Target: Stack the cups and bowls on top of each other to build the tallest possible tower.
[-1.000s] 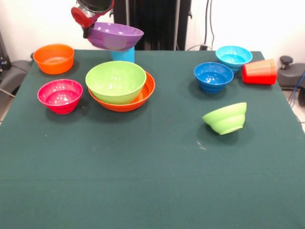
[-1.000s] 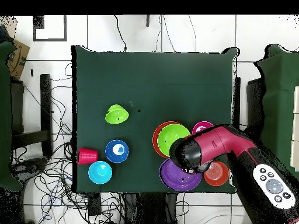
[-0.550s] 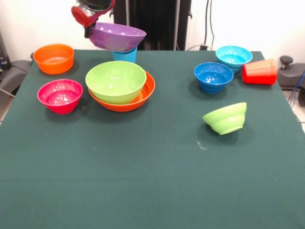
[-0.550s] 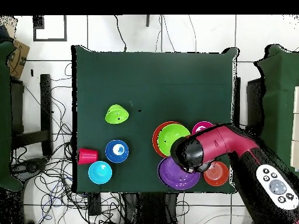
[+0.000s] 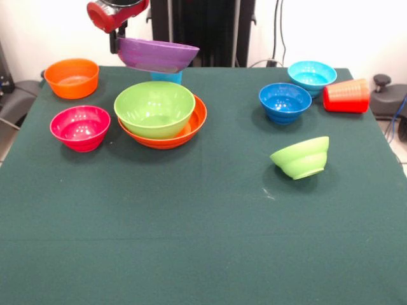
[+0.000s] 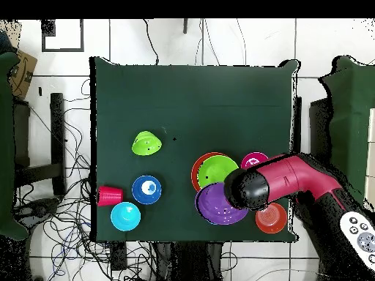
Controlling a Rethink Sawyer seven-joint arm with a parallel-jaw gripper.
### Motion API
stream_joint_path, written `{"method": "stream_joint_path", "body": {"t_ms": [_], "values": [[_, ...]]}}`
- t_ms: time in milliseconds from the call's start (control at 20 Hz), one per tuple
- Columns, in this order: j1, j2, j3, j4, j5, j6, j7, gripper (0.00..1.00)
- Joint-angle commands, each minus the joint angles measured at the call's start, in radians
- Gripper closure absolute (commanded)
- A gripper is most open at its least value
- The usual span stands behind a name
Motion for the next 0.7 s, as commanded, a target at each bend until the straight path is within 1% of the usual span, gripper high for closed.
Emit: {"method": "stream_joint_path", "body": {"t_ms": [50,350,550,700], "values": [[-0.003,0.007,0.07,-0.001,0.003,-0.071,-0.285,1.0],[-0.019,0.005,0.073,0.005,-0.013,-0.079,-0.285,1.0],[-0.031,-0.006,0.083,0.015,-0.007,-0.071,-0.287,1.0],[-0.043,-0.011,0.091,0.034,-0.011,-0.084,-0.278,1.0]]}}
